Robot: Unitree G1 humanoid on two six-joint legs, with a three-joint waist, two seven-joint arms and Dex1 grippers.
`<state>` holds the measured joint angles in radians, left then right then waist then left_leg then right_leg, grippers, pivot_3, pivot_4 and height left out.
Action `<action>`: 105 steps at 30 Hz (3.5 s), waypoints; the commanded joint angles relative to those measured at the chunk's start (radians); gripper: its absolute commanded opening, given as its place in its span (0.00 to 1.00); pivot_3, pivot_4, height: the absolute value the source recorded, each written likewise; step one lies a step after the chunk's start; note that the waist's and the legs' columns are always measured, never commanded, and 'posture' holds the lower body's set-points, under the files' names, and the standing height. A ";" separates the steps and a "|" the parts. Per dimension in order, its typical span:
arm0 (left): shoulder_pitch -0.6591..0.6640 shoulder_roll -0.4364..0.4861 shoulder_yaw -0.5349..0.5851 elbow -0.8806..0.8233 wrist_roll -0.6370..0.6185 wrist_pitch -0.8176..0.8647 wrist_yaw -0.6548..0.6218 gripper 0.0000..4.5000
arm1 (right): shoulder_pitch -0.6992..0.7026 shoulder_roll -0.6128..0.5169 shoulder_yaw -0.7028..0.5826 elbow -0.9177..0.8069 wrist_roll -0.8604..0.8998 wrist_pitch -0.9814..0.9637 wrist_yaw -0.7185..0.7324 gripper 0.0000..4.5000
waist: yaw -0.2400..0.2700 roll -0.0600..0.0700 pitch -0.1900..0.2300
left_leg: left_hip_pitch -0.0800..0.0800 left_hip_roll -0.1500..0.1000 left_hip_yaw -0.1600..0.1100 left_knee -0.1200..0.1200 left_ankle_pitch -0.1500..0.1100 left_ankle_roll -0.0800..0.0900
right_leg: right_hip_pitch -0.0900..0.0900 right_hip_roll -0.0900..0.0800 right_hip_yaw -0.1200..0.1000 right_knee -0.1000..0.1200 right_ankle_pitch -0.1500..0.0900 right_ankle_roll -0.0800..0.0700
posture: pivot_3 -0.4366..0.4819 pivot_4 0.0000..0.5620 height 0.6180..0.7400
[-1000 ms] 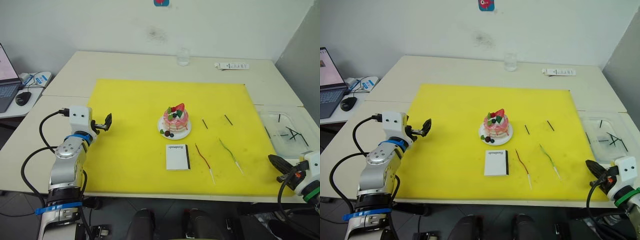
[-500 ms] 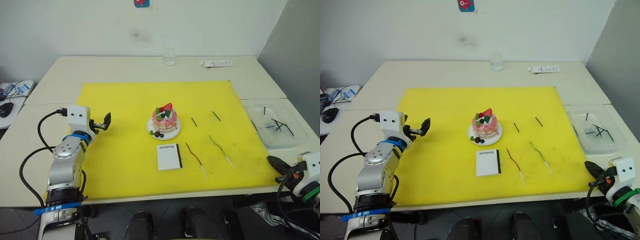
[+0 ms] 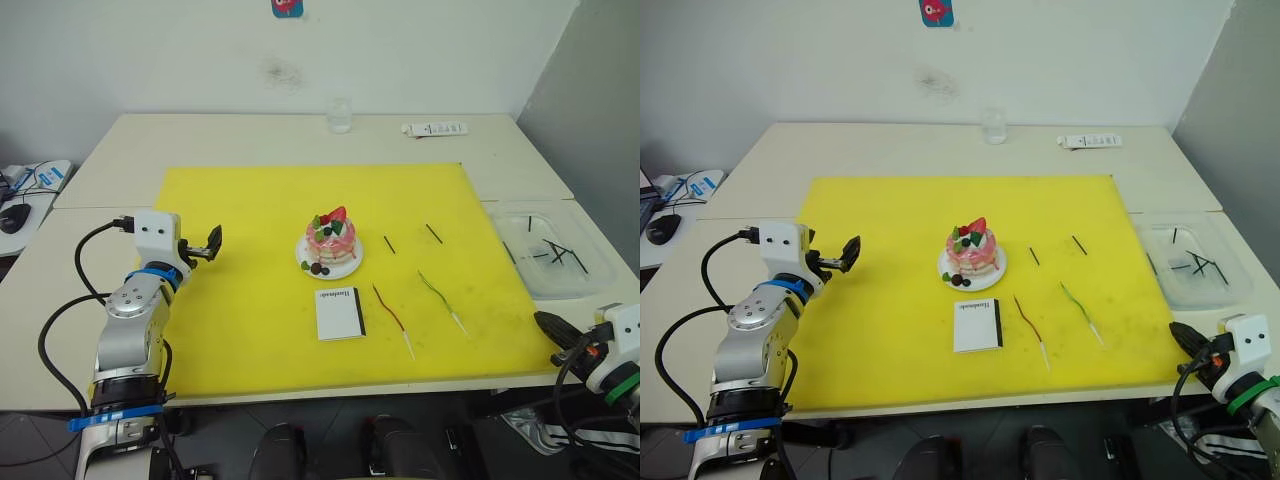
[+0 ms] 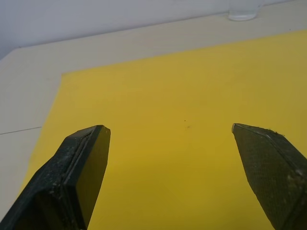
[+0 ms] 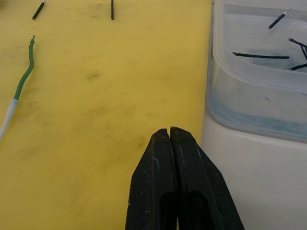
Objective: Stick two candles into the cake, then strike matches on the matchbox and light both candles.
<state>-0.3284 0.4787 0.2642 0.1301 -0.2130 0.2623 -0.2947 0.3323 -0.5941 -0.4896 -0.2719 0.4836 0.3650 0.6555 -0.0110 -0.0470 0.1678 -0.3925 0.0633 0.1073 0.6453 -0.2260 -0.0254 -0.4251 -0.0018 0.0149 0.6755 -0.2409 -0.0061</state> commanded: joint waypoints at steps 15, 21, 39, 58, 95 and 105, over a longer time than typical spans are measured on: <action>0.105 0.177 -0.021 -0.395 -0.307 0.207 -0.434 1.00 | -0.075 -0.202 0.070 -0.202 0.069 0.204 0.095 0.01 | -0.002 0.000 0.000 | 0.000 0.000 -0.001 0.000 0.000 0.000 | 0.000 0.000 -0.001 -0.001 -0.001 -0.001 | 0.48 0.27 1.00; 0.097 0.226 -0.139 -0.563 -0.389 0.263 -0.576 1.00 | -0.183 -0.319 0.137 -0.261 0.143 0.346 0.153 0.13 | 0.001 0.000 0.000 | 0.000 0.000 -0.001 -0.001 0.000 0.000 | 0.001 -0.001 -0.001 -0.003 -0.004 -0.006 | 0.48 0.27 1.00; 0.094 0.237 -0.280 -0.691 -0.414 0.229 -0.715 1.00 | -0.381 -0.275 0.346 -0.404 0.108 0.717 -0.185 1.00 | 0.002 -0.001 0.001 | -0.008 0.000 -0.016 -0.001 0.000 0.000 | 0.002 0.000 -0.014 -0.011 -0.003 -0.004 | 0.48 0.27 1.00; 0.034 0.186 -0.284 -0.675 -0.460 0.299 -0.644 1.00 | -0.489 -0.145 0.446 -0.300 0.031 0.777 -0.250 0.96 | 0.004 0.000 0.001 | -0.010 0.000 -0.023 -0.001 0.000 0.000 | 0.005 0.001 -0.021 -0.013 -0.003 -0.004 | 0.48 0.27 1.00; 0.055 0.207 -0.295 -0.686 -0.455 0.287 -0.667 1.00 | -0.475 -0.122 0.411 -0.307 0.054 0.863 -0.249 0.09 | 0.007 0.000 0.001 | -0.011 0.000 -0.024 -0.001 0.000 0.000 | 0.005 0.000 -0.023 -0.013 -0.004 -0.003 | 0.48 0.27 1.00; 0.047 0.199 -0.303 -0.675 -0.437 0.273 -0.680 1.00 | -0.491 -0.110 0.403 -0.301 0.045 0.866 -0.255 0.00 | 0.007 0.000 0.001 | -0.011 0.000 -0.024 -0.001 0.000 0.000 | 0.005 0.000 -0.023 -0.013 -0.004 -0.003 | 0.48 0.27 1.00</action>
<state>-0.2677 0.6805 -0.0379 -0.5377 -0.6534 0.5578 -0.9716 -0.1515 -0.7037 -0.0686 -0.5695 0.5299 1.2253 0.4036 -0.0042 -0.0470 0.1688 -0.4034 0.0632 0.0835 0.6444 -0.2264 -0.0253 -0.4202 -0.0015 -0.0080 0.6624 -0.2449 -0.0091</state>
